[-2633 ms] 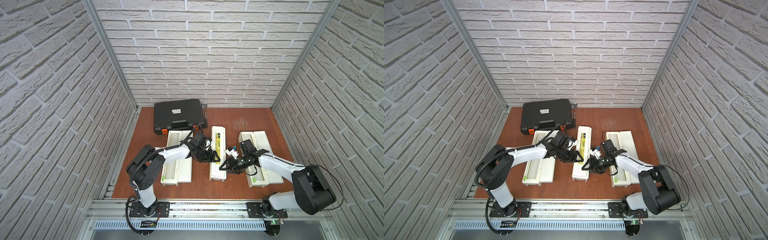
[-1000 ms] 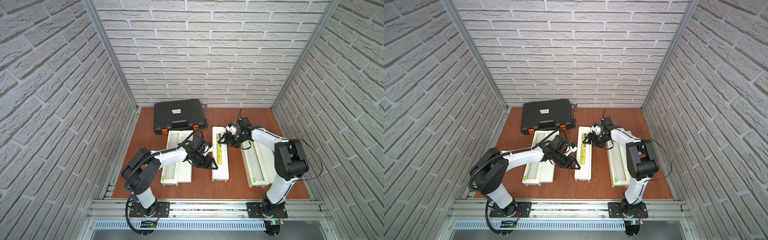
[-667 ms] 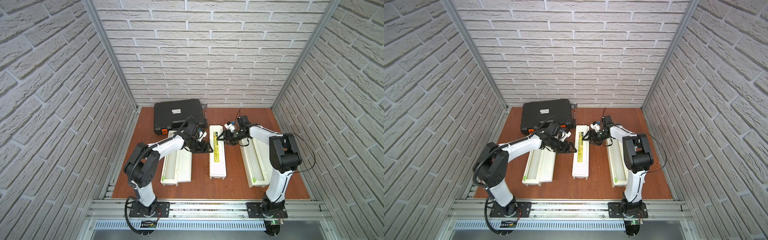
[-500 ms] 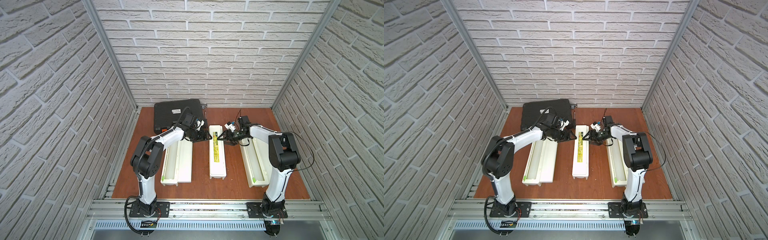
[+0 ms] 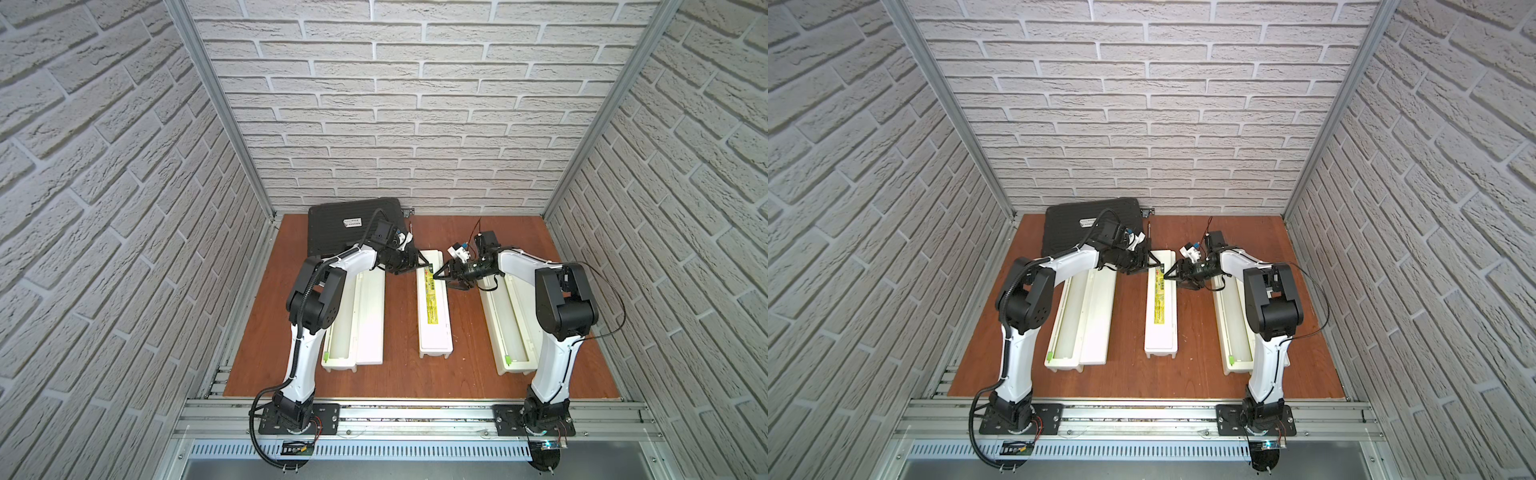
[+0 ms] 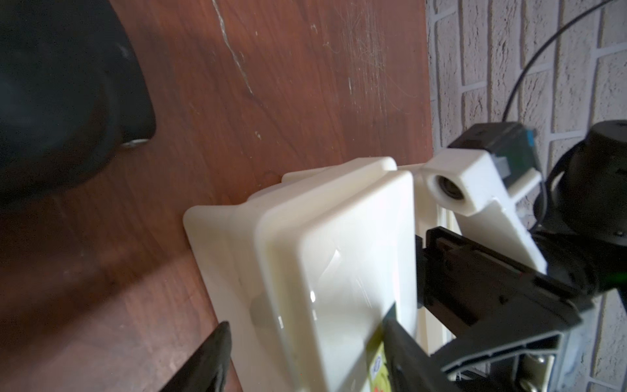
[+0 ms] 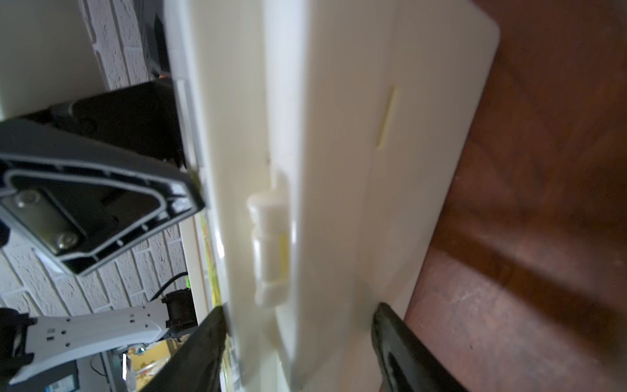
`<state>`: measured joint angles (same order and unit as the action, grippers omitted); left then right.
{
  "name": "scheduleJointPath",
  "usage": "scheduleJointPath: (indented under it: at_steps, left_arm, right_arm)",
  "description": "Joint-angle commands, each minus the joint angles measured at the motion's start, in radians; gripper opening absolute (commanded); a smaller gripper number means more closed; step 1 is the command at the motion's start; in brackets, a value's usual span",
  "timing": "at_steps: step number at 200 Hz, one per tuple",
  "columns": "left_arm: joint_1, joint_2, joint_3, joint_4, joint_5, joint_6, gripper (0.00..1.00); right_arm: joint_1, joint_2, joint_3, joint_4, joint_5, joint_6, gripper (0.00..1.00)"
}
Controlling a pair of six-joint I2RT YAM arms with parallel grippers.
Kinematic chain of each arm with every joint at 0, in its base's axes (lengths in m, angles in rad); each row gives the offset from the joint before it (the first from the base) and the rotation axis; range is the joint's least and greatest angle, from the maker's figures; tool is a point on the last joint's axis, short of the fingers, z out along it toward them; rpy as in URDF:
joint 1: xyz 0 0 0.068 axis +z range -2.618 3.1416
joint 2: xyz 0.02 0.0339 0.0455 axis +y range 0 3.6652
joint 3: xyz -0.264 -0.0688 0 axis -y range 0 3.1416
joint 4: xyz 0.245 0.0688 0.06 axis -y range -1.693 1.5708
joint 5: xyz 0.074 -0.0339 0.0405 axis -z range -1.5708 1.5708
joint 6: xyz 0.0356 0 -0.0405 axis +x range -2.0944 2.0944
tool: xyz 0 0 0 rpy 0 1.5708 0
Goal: Put plastic wrap rolls into dispensers
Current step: Close the lid on the plastic wrap cutting box.
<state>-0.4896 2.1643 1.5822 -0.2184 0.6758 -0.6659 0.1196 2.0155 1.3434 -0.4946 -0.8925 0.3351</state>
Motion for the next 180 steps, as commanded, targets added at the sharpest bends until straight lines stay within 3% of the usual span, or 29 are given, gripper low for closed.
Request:
scheduleJointPath:
  at_steps: [1, 29, 103, 145, 180]
  left_arm:
    - [-0.012, 0.005, -0.078, -0.074, -0.051, 0.020, 0.69]
    - [-0.030, -0.007, -0.086, -0.080, -0.049, 0.041, 0.69]
    - [-0.081, 0.017, -0.068, -0.099, -0.040, 0.033, 0.65]
    - [-0.158, -0.002, -0.069, -0.093, 0.041, 0.034, 0.60]
    - [-0.189, -0.043, -0.069, -0.156, -0.011, 0.081, 0.61]
  right_arm:
    - [0.000, 0.054, 0.041, 0.048, 0.114, 0.041, 0.76]
    - [0.003, 0.137, 0.148, 0.007, 0.080, 0.042, 0.74]
    - [0.040, 0.239, 0.204, -0.252, 0.126, -0.111, 0.47]
    - [0.040, 0.168, 0.268, -0.277, 0.136, -0.102, 0.52]
    - [0.055, 0.158, 0.333, -0.348, 0.145, -0.118, 0.56]
